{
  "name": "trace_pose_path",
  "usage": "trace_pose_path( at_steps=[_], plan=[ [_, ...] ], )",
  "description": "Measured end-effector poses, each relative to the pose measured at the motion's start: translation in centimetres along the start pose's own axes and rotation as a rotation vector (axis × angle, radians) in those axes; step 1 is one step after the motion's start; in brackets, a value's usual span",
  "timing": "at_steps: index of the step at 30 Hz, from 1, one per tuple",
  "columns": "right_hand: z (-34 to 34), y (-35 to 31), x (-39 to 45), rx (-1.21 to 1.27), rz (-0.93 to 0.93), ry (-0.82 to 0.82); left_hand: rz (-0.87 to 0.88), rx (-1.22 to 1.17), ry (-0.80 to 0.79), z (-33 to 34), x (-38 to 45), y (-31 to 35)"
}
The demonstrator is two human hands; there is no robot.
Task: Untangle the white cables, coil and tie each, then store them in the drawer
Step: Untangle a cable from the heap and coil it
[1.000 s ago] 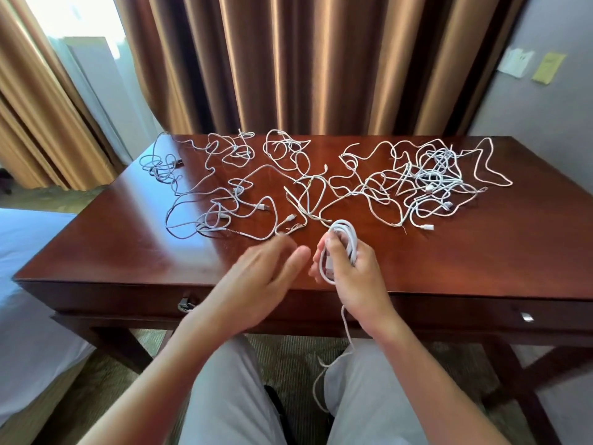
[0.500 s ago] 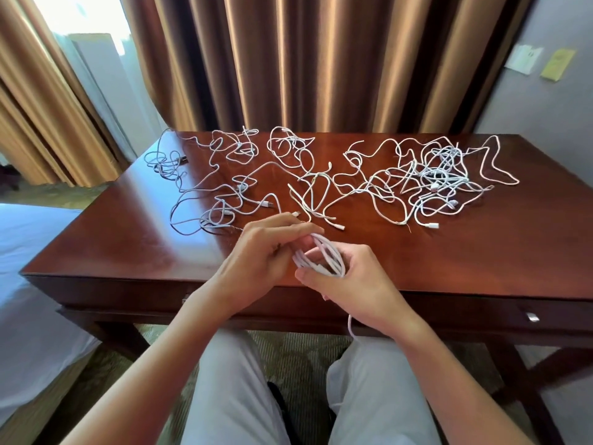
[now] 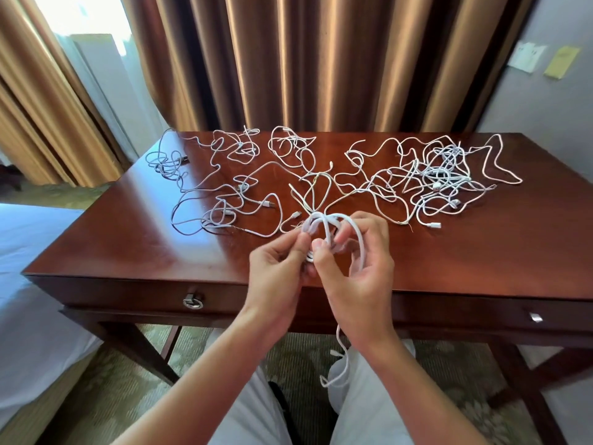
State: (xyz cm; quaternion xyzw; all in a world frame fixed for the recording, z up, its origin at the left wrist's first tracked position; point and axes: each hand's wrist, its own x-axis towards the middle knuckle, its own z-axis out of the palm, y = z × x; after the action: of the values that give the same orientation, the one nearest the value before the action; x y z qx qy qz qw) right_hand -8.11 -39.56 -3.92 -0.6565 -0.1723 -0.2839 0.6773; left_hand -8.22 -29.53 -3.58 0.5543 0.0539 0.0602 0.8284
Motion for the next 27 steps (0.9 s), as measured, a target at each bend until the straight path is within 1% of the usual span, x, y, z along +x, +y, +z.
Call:
trace_pose_path(
  at_steps=[2,4,5,8,9,11,13,15,16,17,18,19,20,21,22,24,25,27],
  plan=[
    [0.5,0.3,-0.3,0.052,0.015,0.022,-0.135,-0.097,-0.059,0.6,-0.7,-0.1],
    [0.6,0.3,-0.5,0.069,0.034,0.038,-0.219,-0.126,-0.111,0.9,-1.1,-0.3],
    [0.6,0.4,-0.6,0.034,0.035,0.029,-0.244,-0.134,-0.13,1.0,-1.2,-0.3],
    [0.4,0.8,-0.4,-0.232,-0.005,-0.023,-0.272,-0.117,-0.151,0.7,-1.0,-0.4],
    [0.3,1.0,-0.4,-0.272,0.01,-0.052,-0.268,-0.102,-0.158,0.7,-1.0,-0.1],
    [0.3,1.2,-0.1,-0.271,0.084,-0.134,-0.261,-0.07,-0.161,0.3,-0.6,-0.4],
    [0.0,1.3,0.0,-0.272,0.124,-0.195,-0.243,0.005,-0.203,-0.3,-0.4,-0.5],
    [-0.5,1.2,0.4,-0.283,0.132,-0.228,-0.148,0.208,-0.245,-1.0,-0.1,-0.5],
    [-0.8,1.2,0.6,-0.294,0.138,-0.242,-0.069,0.372,-0.239,-1.4,0.1,-0.3],
    [-1.0,1.3,0.9,-0.308,0.139,-0.255,0.038,0.56,-0.201,-1.9,0.4,0.0],
    [-1.3,1.2,1.2,-0.317,0.146,-0.276,0.187,0.751,-0.145,-2.5,0.8,0.2],
    [-1.5,1.2,1.4,-0.327,0.166,-0.313,0.348,0.889,-0.106,-3.0,1.0,0.6],
    [-1.6,1.2,1.7,-0.337,0.195,-0.376,0.493,0.955,-0.115,-3.4,1.1,1.1],
    [-1.8,1.2,1.9,-0.36,0.217,-0.454,0.6,0.99,-0.19,-3.6,1.0,2.0],
    [-1.8,1.1,2.1,-0.389,0.231,-0.533,0.68,1.022,-0.32,-3.8,1.1,2.7],
    [-1.8,0.9,2.2,-0.438,0.271,-0.634,0.765,1.158,-0.572,-3.8,1.2,3.9],
    [-1.8,0.7,2.3,-0.445,0.297,-0.653,0.799,1.233,-0.638,-3.8,1.3,4.3],
    [-1.8,0.3,2.3,-0.408,0.351,-0.653,0.836,1.275,-0.642,-4.0,1.5,4.6]
  ],
)
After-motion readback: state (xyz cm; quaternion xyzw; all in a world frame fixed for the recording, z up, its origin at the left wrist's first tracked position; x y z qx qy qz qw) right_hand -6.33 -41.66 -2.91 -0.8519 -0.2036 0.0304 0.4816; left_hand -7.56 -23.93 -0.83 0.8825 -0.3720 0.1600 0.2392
